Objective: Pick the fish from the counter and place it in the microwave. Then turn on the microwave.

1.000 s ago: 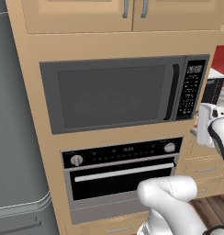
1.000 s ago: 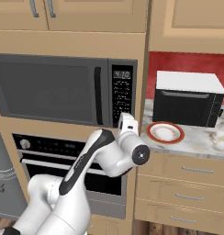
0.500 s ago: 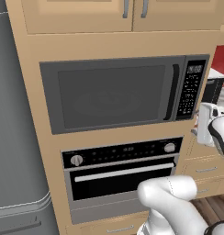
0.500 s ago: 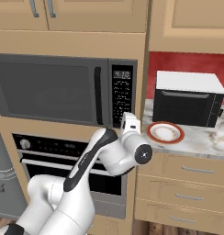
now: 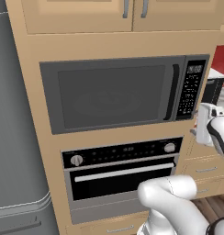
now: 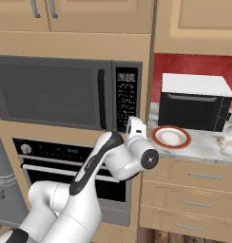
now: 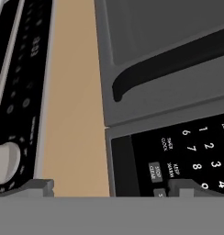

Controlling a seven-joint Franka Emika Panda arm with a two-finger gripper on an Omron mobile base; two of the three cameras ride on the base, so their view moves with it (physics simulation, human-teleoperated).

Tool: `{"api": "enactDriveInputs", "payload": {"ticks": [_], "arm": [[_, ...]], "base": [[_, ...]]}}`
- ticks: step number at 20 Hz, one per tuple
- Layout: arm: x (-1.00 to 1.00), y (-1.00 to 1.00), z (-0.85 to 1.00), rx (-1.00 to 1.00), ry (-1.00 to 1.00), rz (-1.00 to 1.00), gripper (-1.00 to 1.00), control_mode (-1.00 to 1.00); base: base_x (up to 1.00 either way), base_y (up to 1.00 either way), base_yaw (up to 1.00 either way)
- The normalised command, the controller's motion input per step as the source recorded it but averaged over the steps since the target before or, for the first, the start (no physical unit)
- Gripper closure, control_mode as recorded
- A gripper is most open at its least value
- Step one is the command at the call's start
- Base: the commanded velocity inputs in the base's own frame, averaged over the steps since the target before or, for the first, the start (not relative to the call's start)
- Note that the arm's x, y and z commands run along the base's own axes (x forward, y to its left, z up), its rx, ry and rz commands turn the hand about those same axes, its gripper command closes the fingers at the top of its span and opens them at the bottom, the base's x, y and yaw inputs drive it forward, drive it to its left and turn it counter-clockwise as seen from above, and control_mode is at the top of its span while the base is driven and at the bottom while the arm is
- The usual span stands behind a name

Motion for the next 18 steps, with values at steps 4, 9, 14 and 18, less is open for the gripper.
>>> {"api": "enactDriveInputs", "payload": {"ticks": [4, 9, 14, 18], "arm": [[0.09, -0.01, -0.06, 0.00, 0.00, 0.00, -1.00, -1.00], [0.12, -0.03, -0.04, 0.00, 0.00, 0.00, -1.00, -1.00], [0.09, -0.06, -0.07, 0.00, 0.00, 0.00, -1.00, -1.00], [0.08, -0.09, -0.09, 0.00, 0.00, 0.00, -1.00, -1.00]], "base": [[0.00, 0.00, 0.00], [0.00, 0.00, 0.00], [0.00, 0.00, 0.00], [0.00, 0.00, 0.00]]}}
